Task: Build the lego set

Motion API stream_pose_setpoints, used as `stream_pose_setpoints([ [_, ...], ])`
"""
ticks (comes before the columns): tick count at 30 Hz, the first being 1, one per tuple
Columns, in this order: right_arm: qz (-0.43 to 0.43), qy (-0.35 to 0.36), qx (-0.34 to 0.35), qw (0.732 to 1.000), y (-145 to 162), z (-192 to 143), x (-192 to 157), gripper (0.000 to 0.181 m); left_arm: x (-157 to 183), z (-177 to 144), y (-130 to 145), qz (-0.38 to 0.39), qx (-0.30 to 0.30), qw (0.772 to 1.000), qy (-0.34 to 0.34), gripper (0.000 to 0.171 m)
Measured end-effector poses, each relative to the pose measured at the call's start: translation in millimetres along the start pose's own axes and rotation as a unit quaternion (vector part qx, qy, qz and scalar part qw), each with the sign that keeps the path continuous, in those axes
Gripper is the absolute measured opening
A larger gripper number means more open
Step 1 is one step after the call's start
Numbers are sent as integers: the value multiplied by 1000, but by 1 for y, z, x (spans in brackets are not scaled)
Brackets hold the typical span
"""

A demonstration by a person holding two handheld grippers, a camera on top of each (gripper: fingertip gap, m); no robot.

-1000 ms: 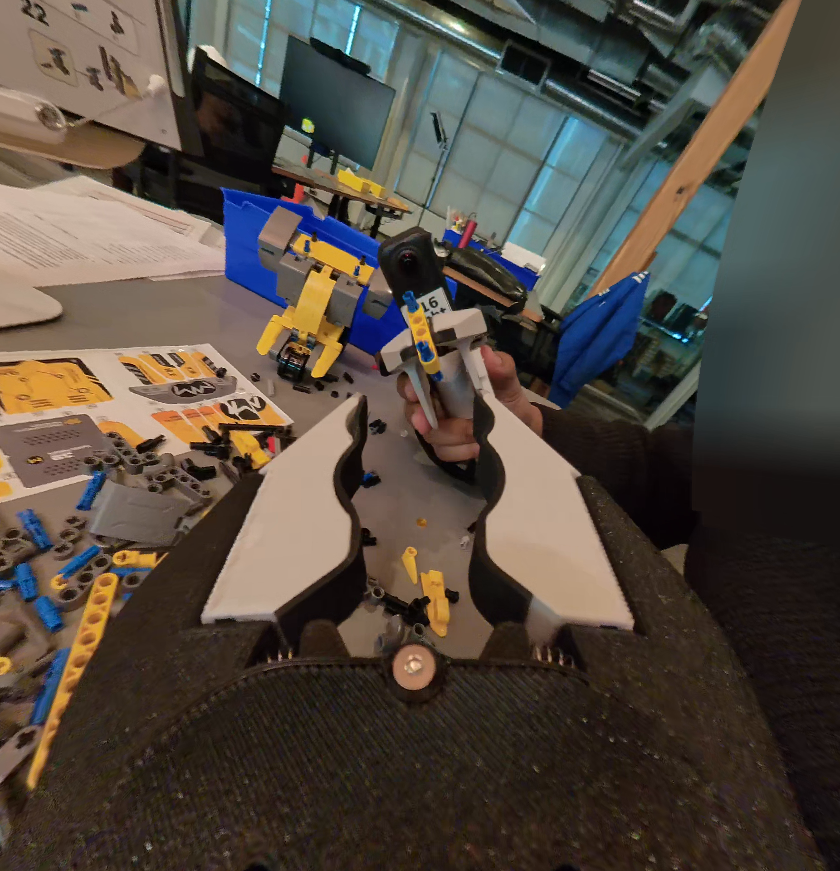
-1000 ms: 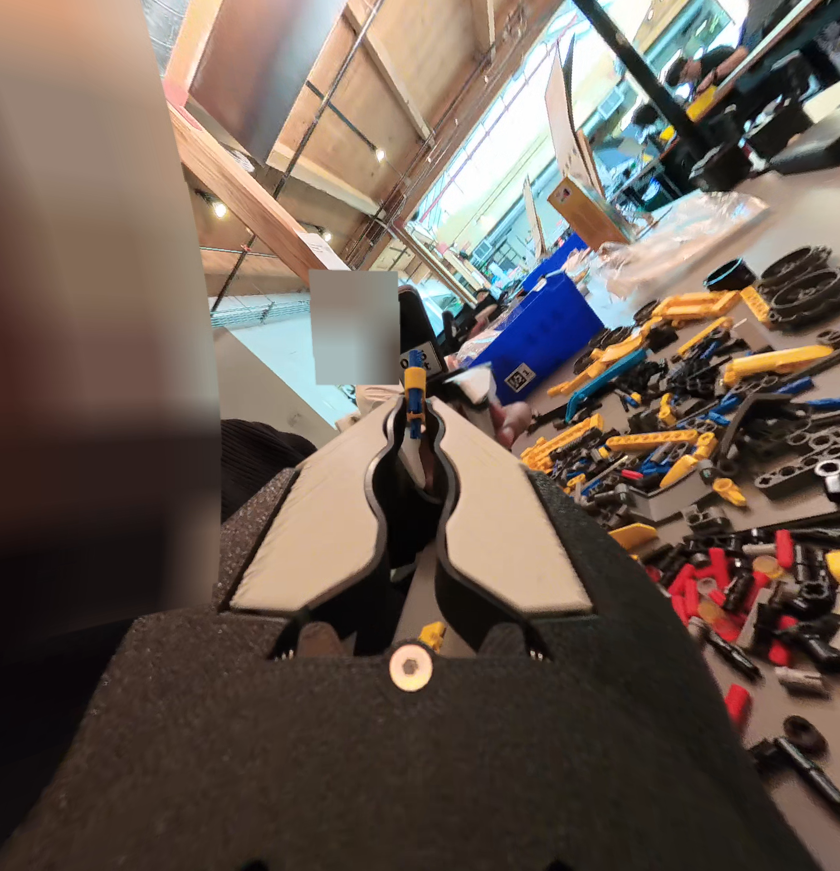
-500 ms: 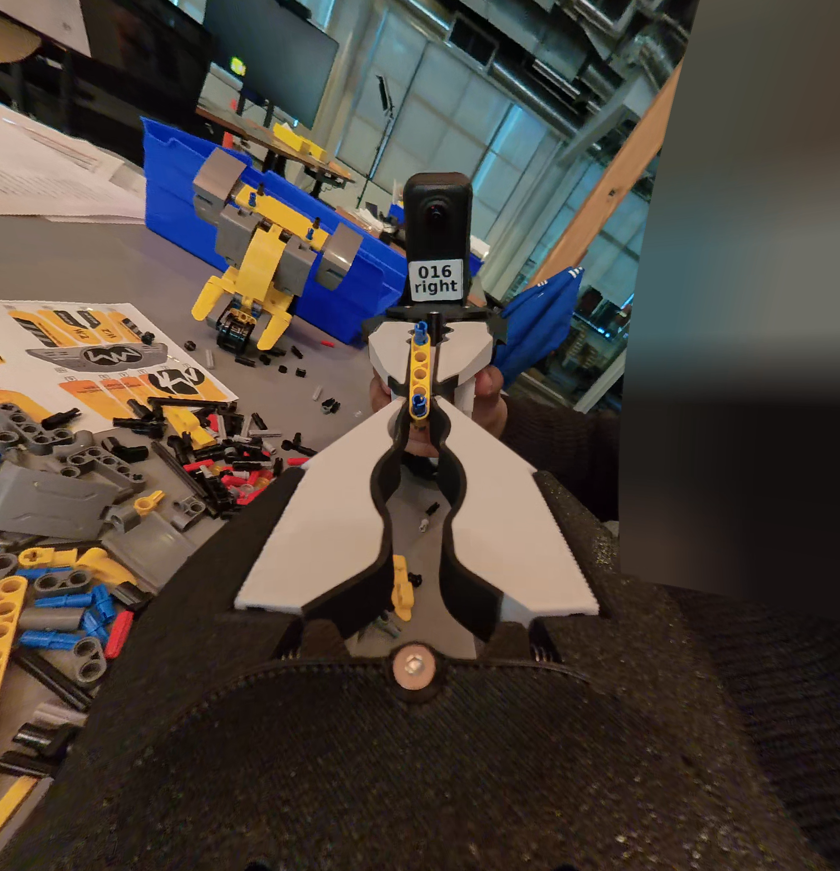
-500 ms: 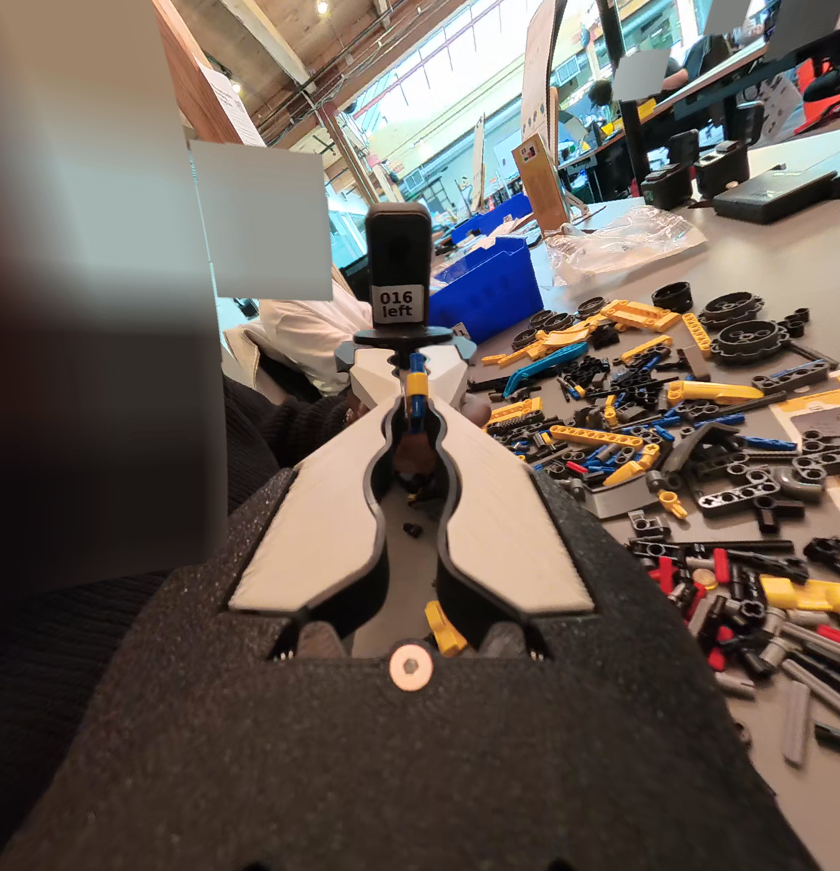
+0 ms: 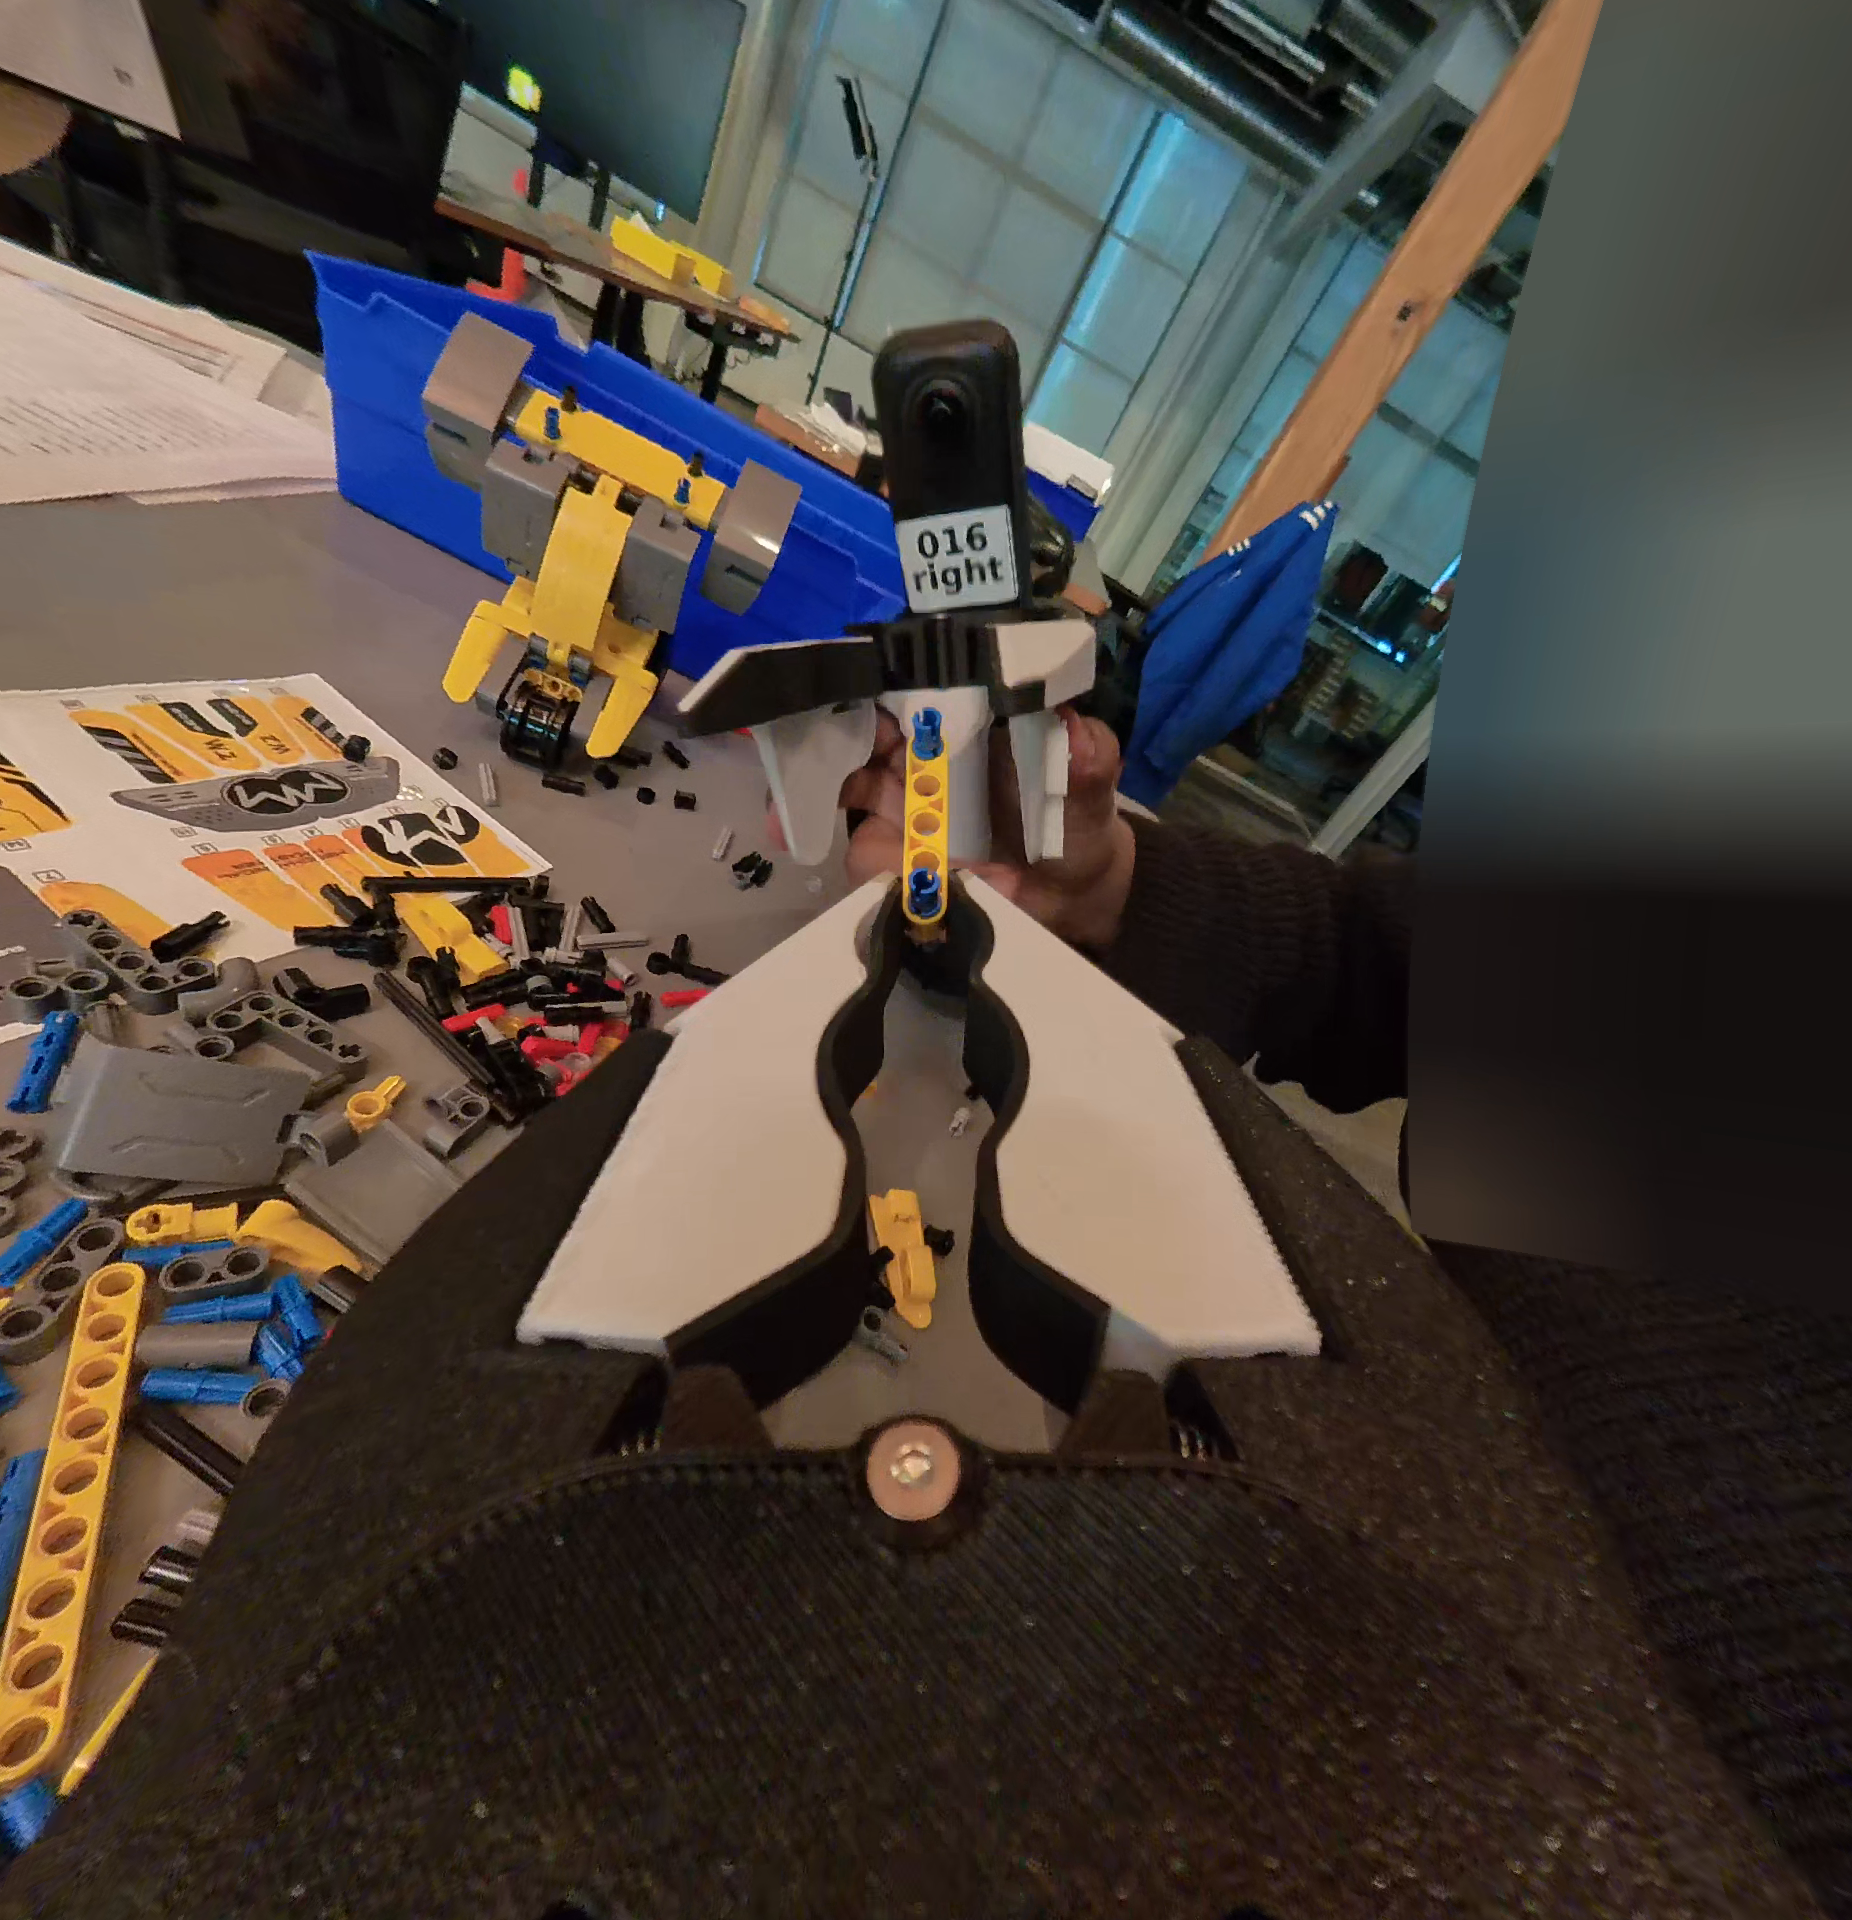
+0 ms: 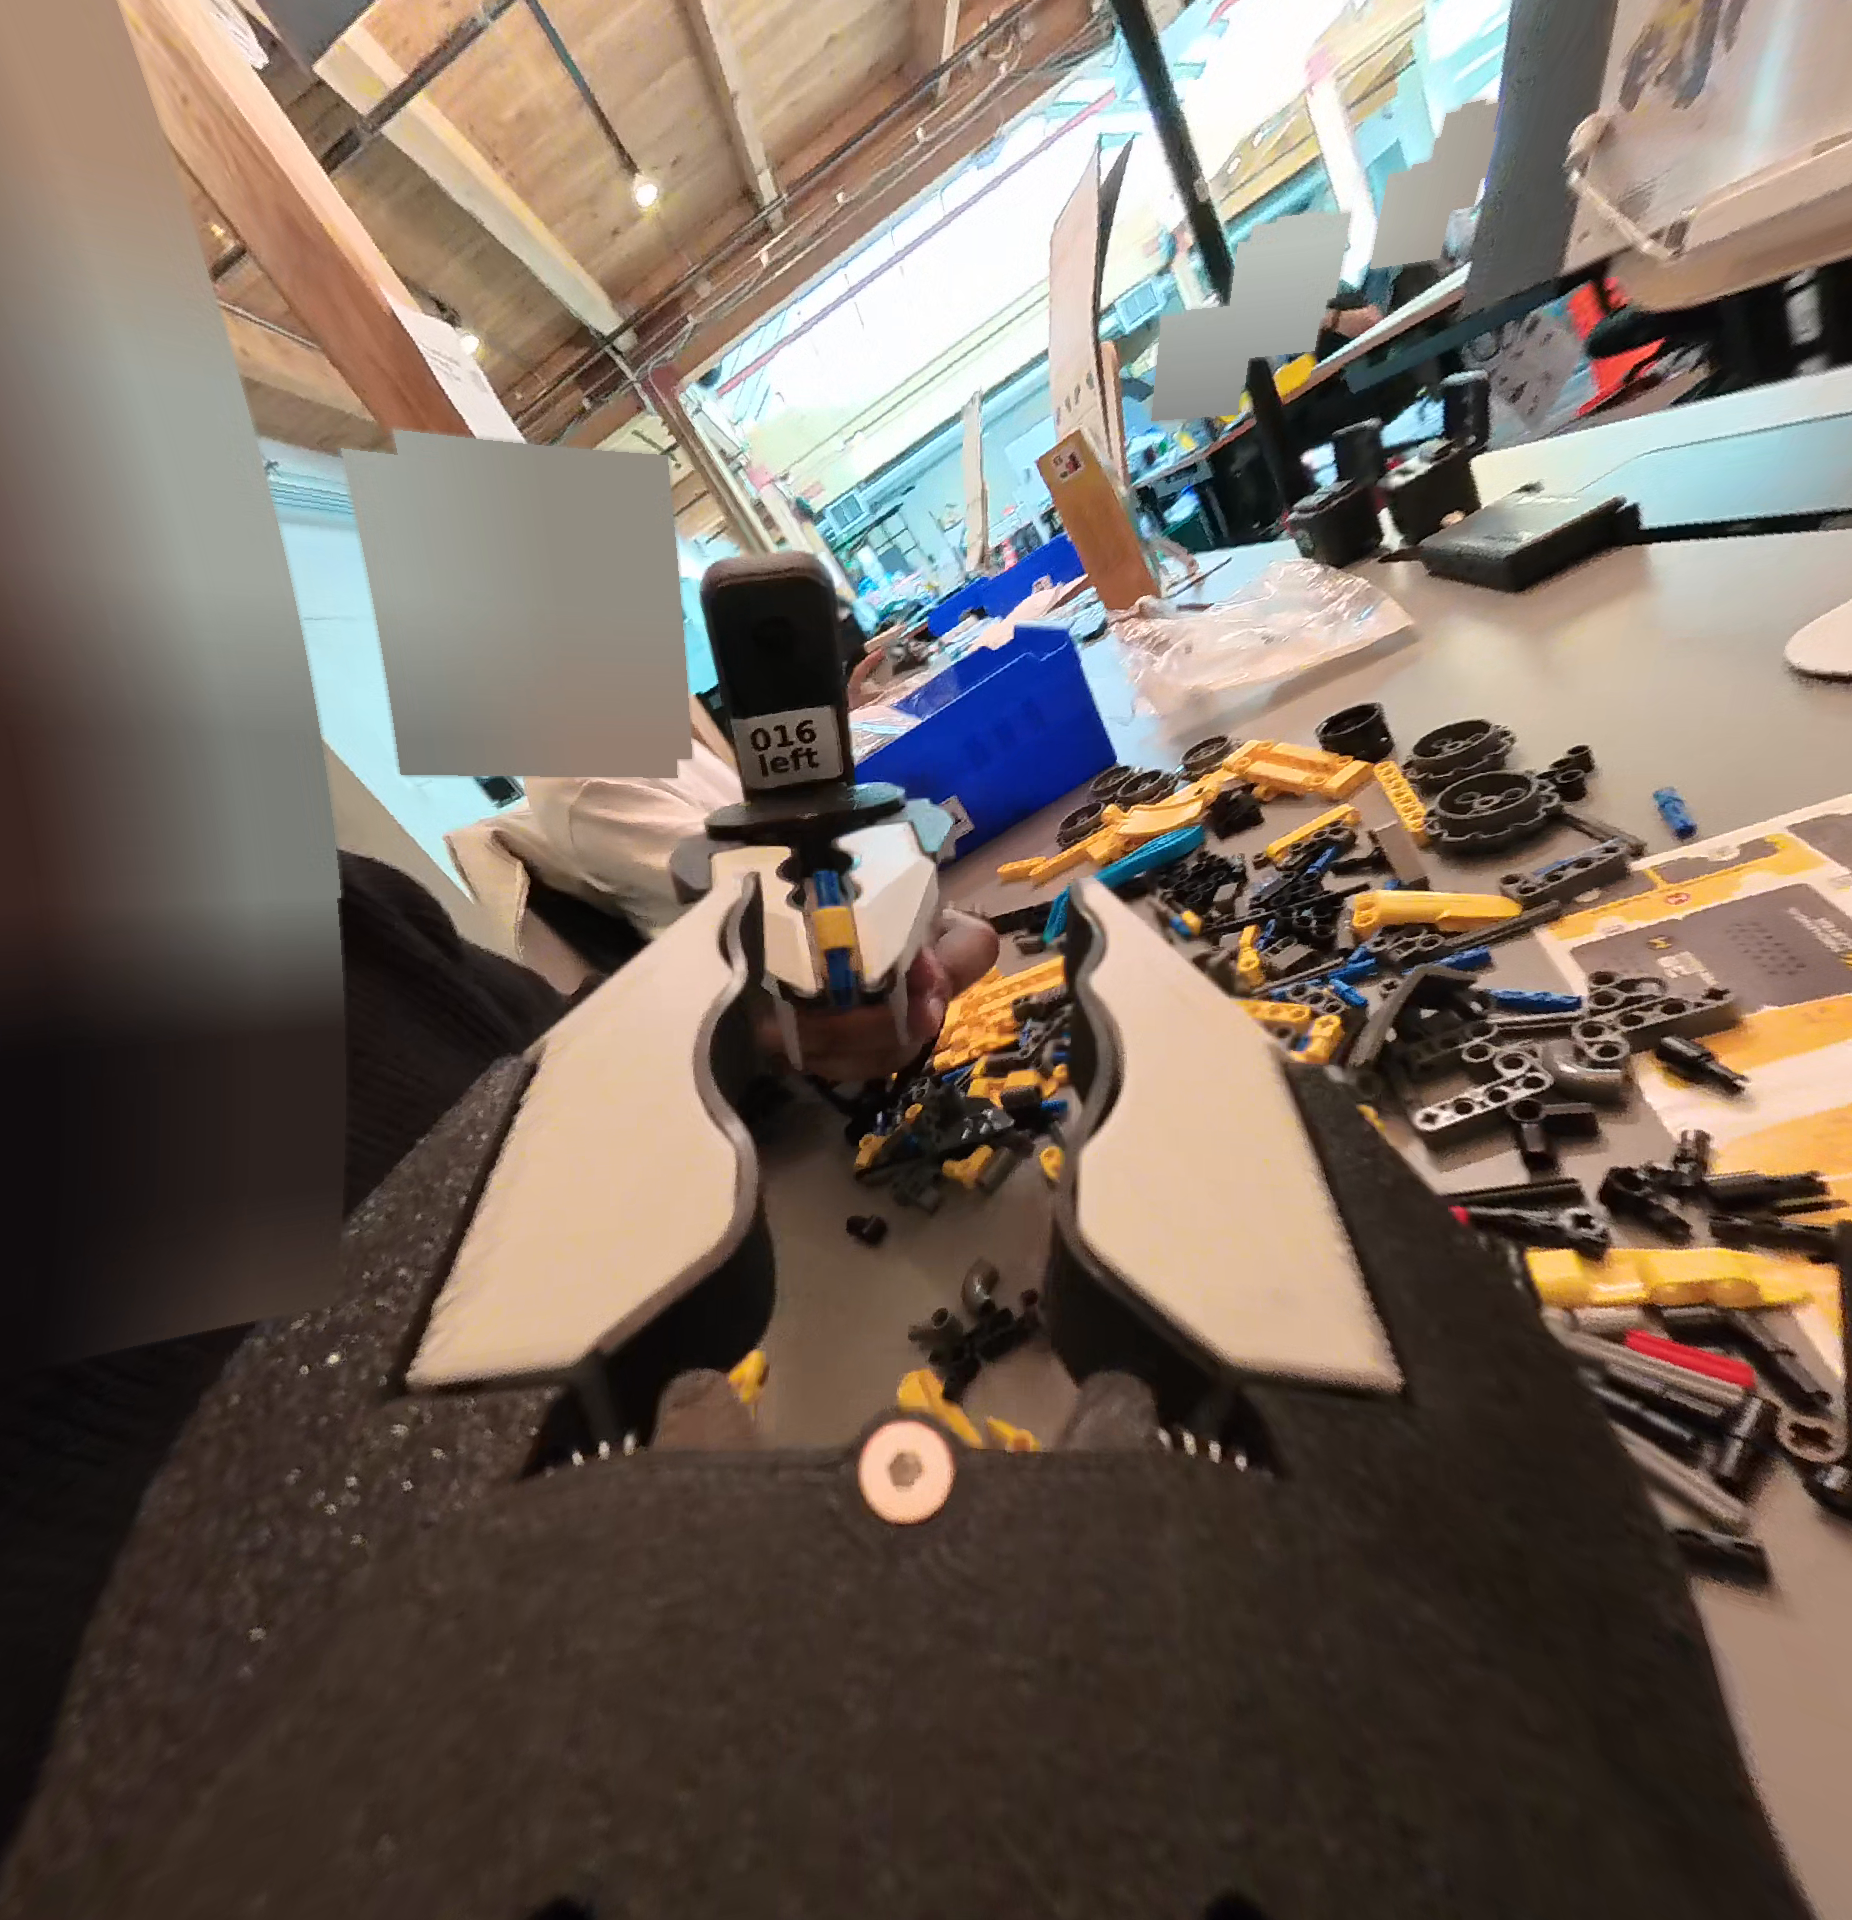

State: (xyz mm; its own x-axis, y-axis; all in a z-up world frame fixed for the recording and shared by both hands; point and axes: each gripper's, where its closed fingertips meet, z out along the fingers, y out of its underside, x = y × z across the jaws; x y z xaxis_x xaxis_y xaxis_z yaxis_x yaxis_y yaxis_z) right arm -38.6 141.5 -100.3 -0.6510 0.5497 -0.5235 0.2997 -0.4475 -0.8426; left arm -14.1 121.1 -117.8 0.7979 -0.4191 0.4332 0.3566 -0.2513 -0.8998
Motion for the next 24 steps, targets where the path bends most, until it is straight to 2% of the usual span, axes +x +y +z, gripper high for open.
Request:
stream_pose_setpoints([
  [3,2,-16,-26,1000,5,-1,-5,47,-3,2,9,17,-29,999,-14,2],
  [7,-40,-6,-61,997,14,-1,-5,34,-7,5,21,19,-68,997,-27,2],
  [13,-108,15,-117,987,29,-3,-2,20,-9,4,22,11,-69,997,-30,2],
  [15,-124,16,-123,984,31,-3,-3,10,-11,4,22,11,-71,997,-34,2],
  [19,-144,14,-124,982,31,-3,-5,9,-11,5,22,10,-71,997,-34,3],
  [20,-146,14,-124,981,31,-3,-6,8,-12,4,20,10,-64,997,-37,14],
  [22,-149,16,-119,982,28,-3,-7,8,-10,3,13,10,-48,998,-36,56],
  [24,-149,21,-110,982,24,-4,-7,7,-8,1,9,19,-46,998,-38,78],
])
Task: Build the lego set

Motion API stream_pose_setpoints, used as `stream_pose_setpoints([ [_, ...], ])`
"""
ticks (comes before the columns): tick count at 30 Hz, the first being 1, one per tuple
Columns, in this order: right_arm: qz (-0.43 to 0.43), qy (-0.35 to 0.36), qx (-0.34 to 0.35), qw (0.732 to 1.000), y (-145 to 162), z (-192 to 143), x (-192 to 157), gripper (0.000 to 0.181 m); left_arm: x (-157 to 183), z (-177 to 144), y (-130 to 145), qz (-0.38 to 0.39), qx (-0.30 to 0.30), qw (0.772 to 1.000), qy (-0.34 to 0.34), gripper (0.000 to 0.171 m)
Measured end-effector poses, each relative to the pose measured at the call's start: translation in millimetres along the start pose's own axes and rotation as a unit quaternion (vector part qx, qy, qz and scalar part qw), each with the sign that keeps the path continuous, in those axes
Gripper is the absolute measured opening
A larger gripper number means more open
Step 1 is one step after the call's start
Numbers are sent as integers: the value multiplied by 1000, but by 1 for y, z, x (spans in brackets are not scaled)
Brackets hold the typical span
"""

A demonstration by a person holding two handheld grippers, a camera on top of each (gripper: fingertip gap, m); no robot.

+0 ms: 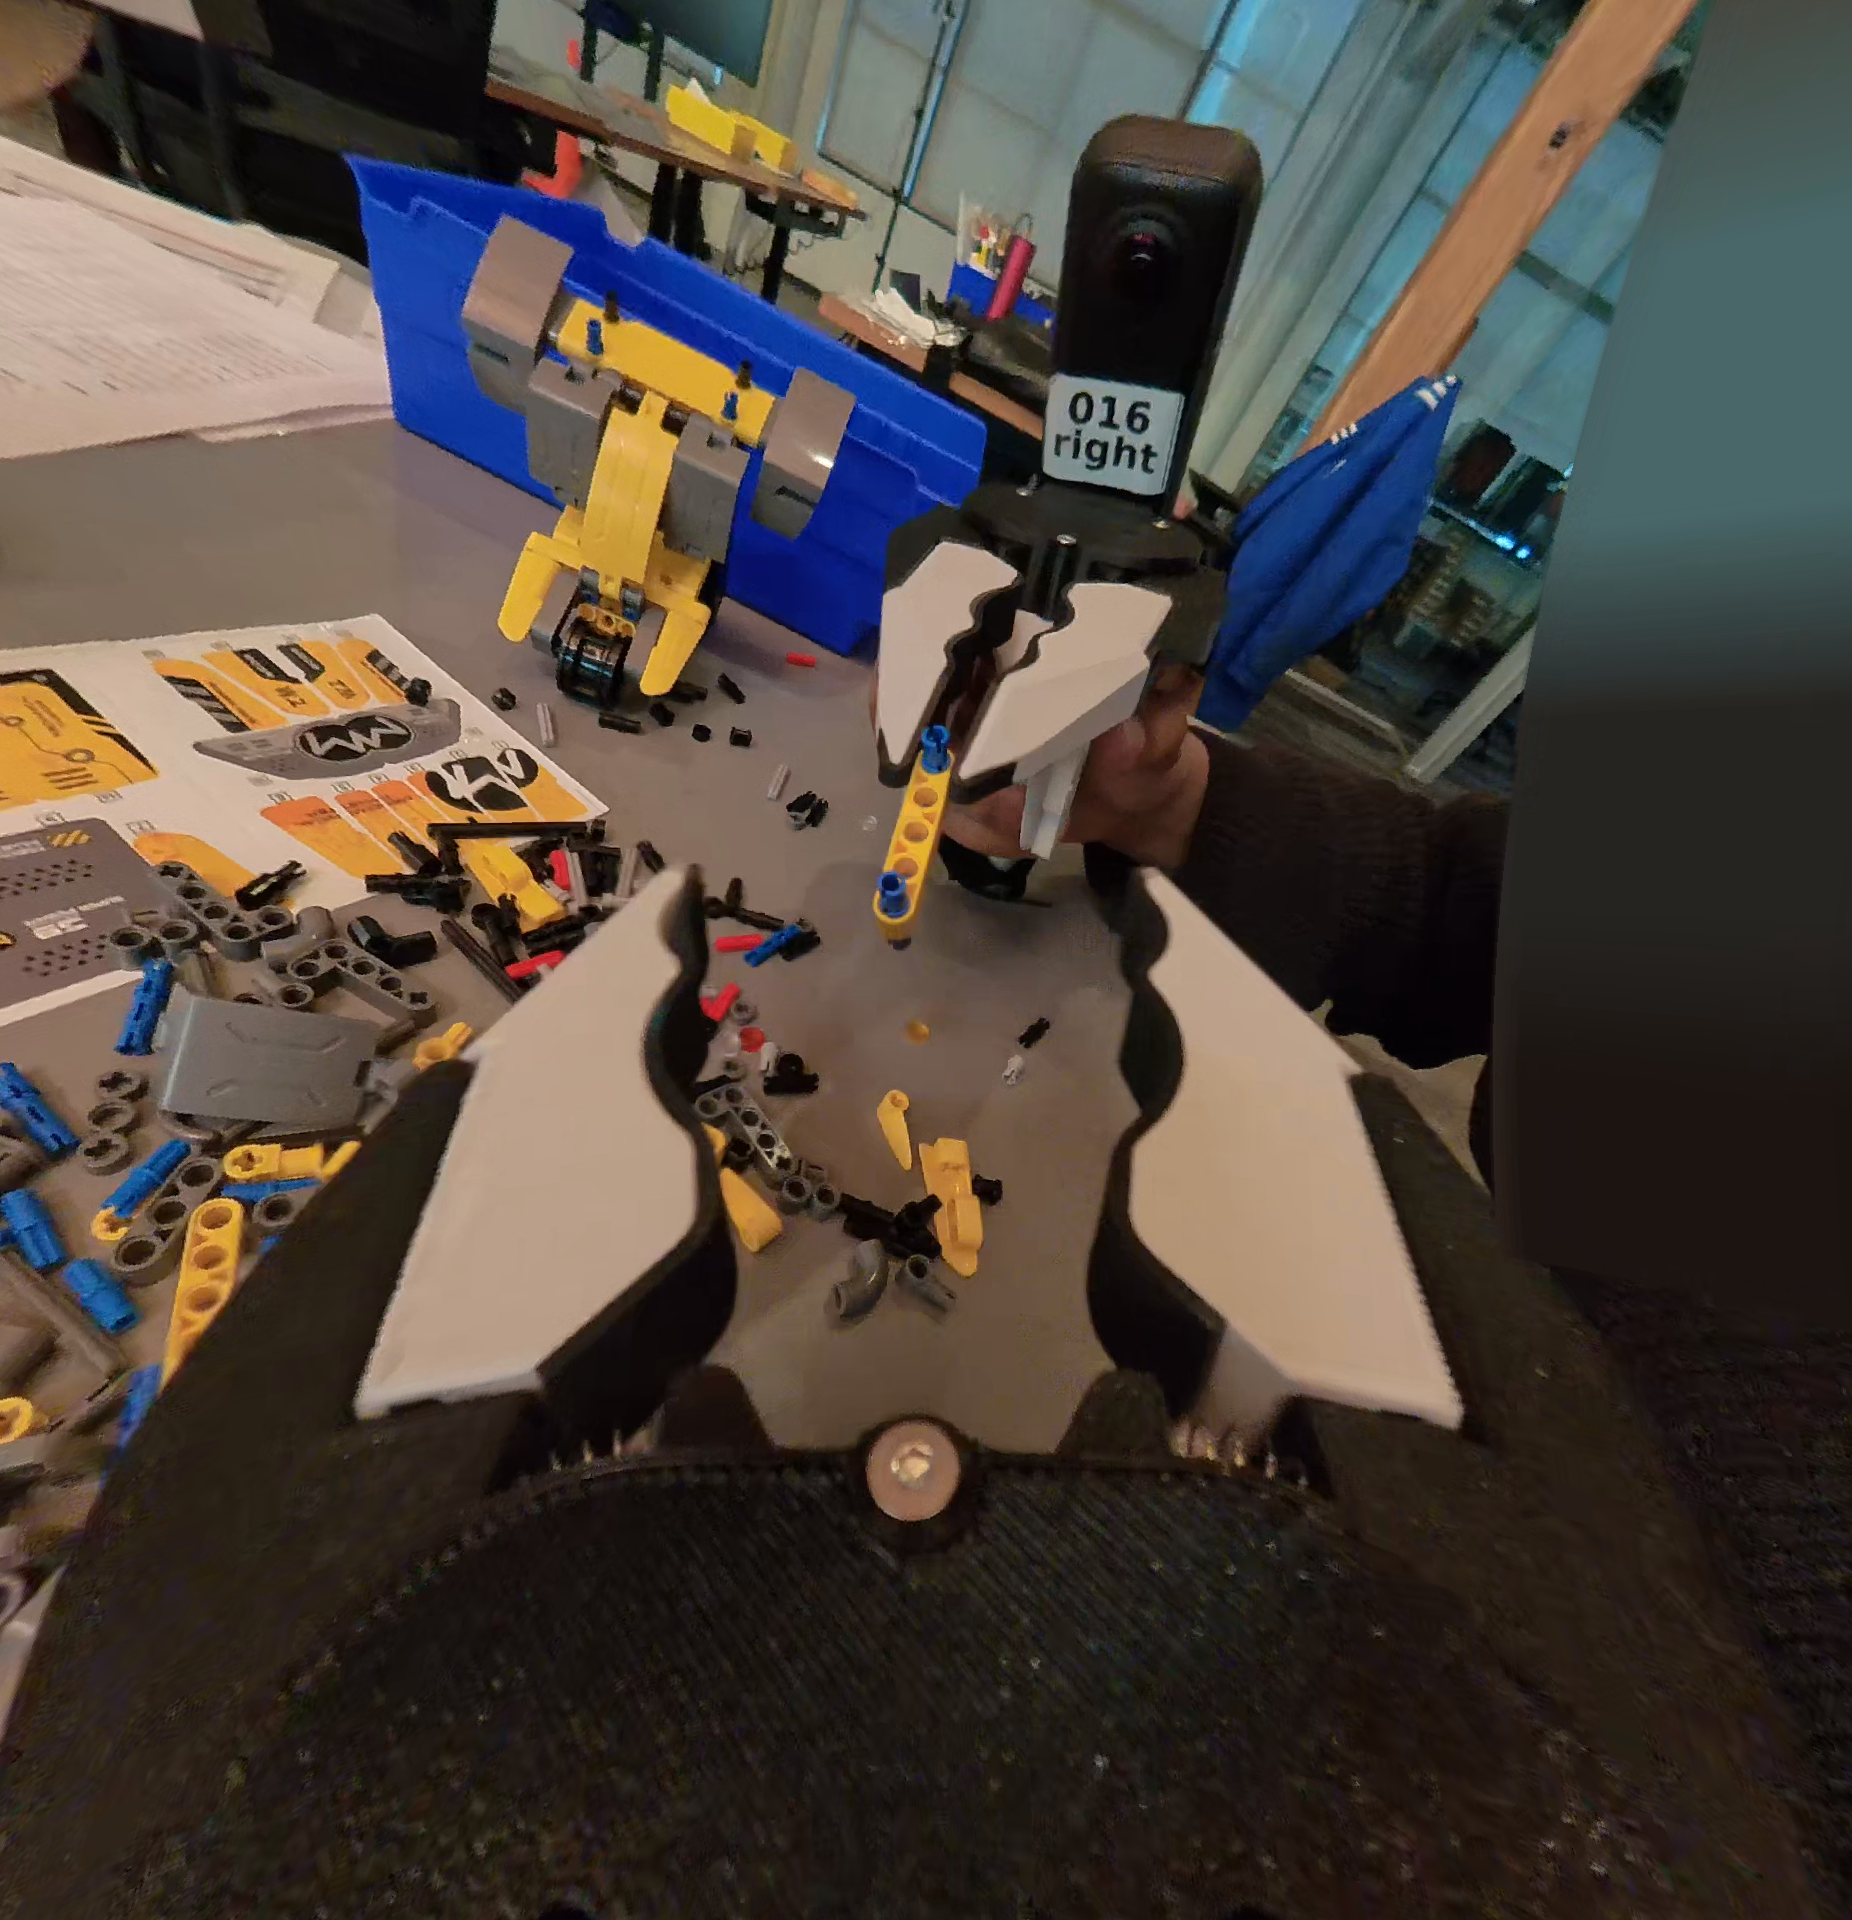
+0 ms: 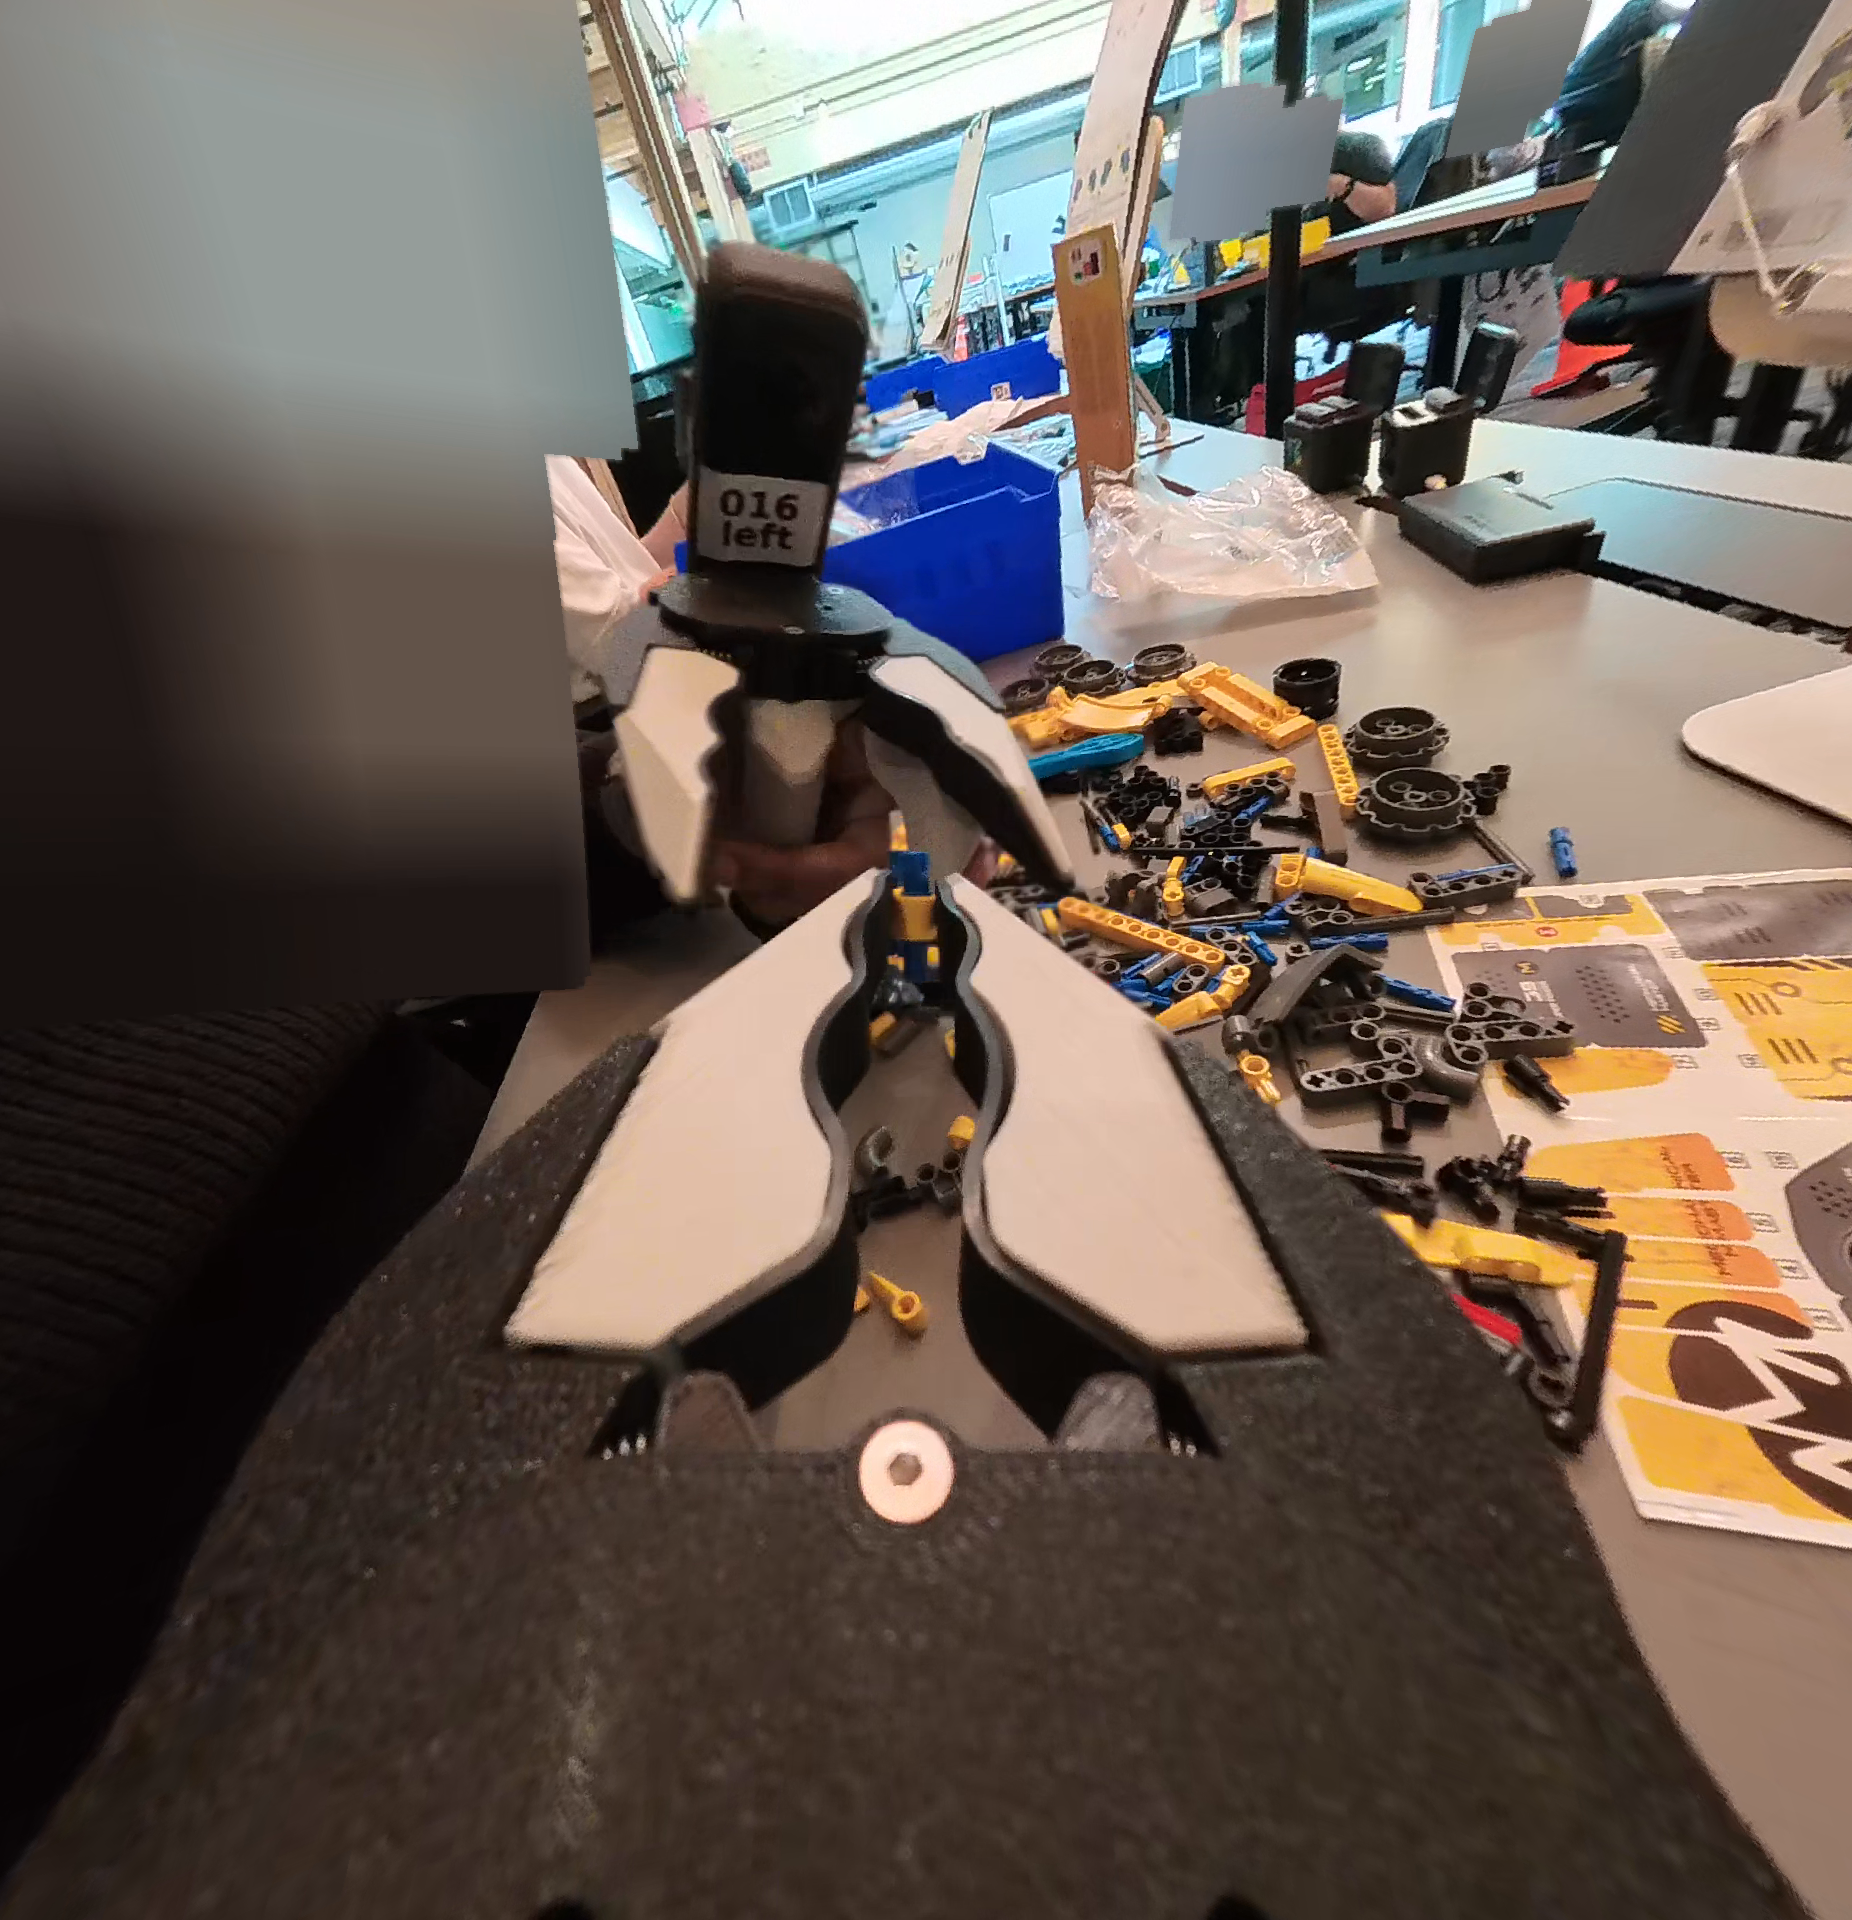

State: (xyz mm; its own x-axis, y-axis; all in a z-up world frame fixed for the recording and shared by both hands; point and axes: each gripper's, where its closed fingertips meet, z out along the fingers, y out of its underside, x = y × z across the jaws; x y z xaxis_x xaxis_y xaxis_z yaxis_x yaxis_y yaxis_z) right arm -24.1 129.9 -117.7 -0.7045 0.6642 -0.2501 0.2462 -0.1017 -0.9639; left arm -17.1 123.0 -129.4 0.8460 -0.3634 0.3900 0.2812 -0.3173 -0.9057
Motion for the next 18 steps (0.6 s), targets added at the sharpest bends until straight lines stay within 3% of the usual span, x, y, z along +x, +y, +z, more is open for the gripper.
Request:
stream_pose_setpoints([
  [2,0,8,10,1000,-3,-3,3,7,-1,-3,2,7,-11,1000,-24,94],
  [5,0,36,19,999,-3,-10,15,7,25,-15,32,35,-87,995,-36,94],
  [7,17,29,31,999,-5,-16,16,8,43,-30,71,109,-183,975,-54,91],
  [9,34,14,51,998,-11,-18,11,8,45,-44,105,187,-259,942,-99,83],
  [11,43,-5,64,997,-16,-17,3,7,53,-46,124,206,-277,932,-111,67],
  [14,31,-13,61,998,-15,-12,-6,8,73,-39,138,164,-267,946,-81,60],
  [18,14,-17,52,998,-11,-6,-15,8,63,-35,153,174,-285,936,-113,49],
])
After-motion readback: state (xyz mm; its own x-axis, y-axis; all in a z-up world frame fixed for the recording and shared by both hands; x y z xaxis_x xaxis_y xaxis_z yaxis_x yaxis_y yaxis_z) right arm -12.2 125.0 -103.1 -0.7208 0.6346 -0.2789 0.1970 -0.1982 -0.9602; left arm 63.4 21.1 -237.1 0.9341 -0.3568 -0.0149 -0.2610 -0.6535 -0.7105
